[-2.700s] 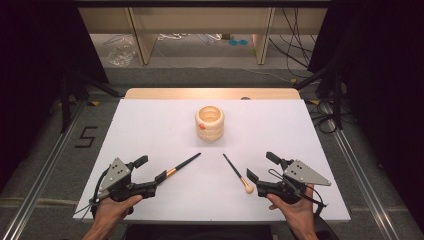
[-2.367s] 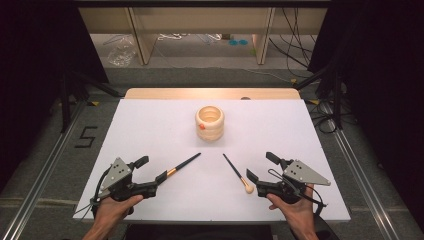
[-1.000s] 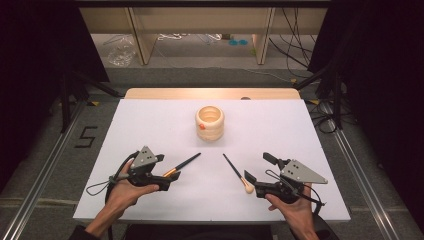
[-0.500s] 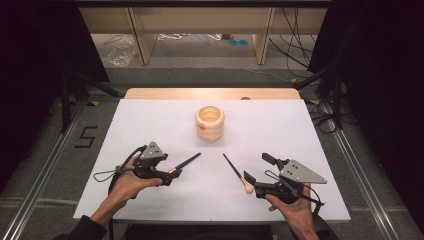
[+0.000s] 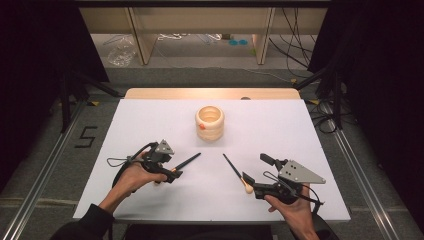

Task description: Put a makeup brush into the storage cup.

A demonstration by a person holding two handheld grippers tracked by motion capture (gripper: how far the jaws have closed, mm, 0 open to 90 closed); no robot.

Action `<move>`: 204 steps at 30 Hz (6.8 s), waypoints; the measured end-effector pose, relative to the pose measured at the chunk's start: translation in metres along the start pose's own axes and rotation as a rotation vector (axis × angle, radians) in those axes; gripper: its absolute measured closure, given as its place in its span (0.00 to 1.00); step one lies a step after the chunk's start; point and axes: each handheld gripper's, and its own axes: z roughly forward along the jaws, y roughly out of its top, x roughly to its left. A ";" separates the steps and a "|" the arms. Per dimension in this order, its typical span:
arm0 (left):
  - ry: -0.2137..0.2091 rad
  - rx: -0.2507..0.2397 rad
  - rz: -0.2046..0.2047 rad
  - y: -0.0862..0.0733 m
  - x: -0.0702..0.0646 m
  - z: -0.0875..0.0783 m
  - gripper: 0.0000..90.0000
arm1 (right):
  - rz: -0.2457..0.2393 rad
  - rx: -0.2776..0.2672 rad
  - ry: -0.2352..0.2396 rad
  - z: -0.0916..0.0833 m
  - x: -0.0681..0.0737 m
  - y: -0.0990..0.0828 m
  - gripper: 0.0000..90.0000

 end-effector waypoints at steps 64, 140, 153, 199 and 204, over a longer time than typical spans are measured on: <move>-0.068 0.379 0.131 0.030 0.016 0.044 0.85 | -0.018 0.004 0.022 0.002 0.002 0.000 0.22; -0.180 0.117 0.339 0.039 -0.052 -0.012 0.87 | -0.440 0.358 0.276 0.039 0.014 0.036 0.27; -0.185 0.126 0.363 0.039 -0.055 -0.011 0.87 | -0.531 0.422 0.322 0.054 0.020 0.043 0.34; -0.203 0.136 0.432 0.046 -0.073 -0.015 0.87 | -0.790 0.620 0.521 0.117 0.050 0.033 0.86; -0.215 0.114 0.406 0.046 -0.076 -0.016 0.87 | -0.810 0.659 0.516 0.116 0.050 0.030 0.89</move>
